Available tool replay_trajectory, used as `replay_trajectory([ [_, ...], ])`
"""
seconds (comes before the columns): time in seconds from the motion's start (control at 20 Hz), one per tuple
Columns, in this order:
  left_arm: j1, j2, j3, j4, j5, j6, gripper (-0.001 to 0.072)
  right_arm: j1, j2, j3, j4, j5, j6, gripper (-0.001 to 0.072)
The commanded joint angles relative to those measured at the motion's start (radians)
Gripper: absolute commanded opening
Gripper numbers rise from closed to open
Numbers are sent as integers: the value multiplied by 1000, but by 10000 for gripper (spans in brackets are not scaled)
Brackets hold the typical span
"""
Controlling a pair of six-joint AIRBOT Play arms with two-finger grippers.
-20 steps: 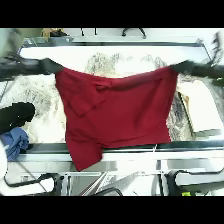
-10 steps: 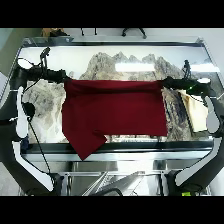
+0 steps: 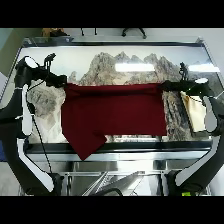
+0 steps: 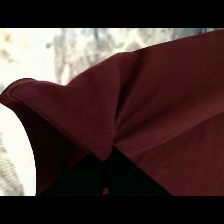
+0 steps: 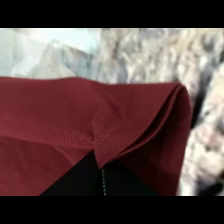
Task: Fold the shirts.
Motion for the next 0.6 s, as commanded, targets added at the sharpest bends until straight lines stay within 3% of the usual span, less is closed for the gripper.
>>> replay_trajectory([
  [0.0,-10,-23,3,24,-30,-17,19,5,-27,1,-31,3,3,19],
  [0.45,-11,-80,6,18,-64,-51,21,8,-34,2,-27,0,3,28],
  [0.55,-11,-73,6,12,-74,-51,22,8,-14,2,-27,0,3,197],
])
